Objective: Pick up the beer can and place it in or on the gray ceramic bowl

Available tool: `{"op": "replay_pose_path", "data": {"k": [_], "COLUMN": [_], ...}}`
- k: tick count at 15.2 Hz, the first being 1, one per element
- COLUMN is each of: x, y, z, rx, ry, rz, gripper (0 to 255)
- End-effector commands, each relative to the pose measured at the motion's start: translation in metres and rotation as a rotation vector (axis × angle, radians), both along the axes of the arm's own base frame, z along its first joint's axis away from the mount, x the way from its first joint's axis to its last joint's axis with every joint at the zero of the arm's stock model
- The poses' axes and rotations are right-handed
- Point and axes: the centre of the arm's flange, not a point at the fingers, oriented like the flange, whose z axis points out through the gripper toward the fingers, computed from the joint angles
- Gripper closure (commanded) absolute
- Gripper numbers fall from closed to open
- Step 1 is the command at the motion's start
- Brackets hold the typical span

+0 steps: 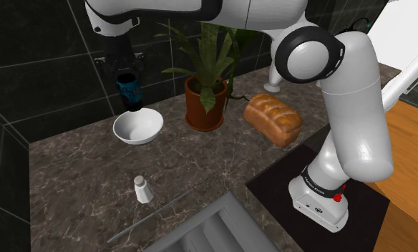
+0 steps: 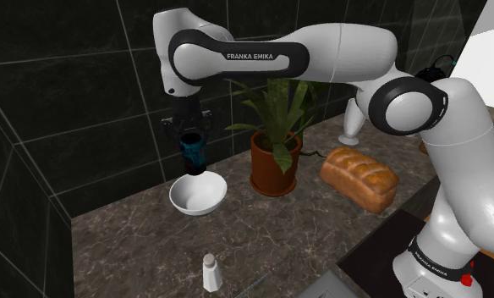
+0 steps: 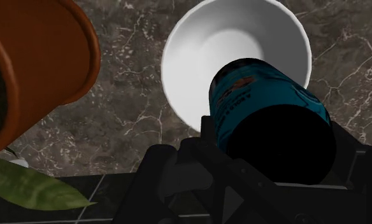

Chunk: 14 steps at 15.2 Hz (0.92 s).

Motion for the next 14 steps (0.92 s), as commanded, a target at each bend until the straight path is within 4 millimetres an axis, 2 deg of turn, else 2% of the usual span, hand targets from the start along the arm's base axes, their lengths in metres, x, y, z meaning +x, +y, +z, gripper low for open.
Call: {"op": "replay_pose_path", "data": {"k": [1, 14], "x": [-0.001, -0.001], "y": [0.001, 0.001], "z": [-0.009, -0.078], "rx": [0.001, 0.001], "ry": [-0.001, -0.001], "rz": [0.000, 0.000], "gripper": [255, 255]}}
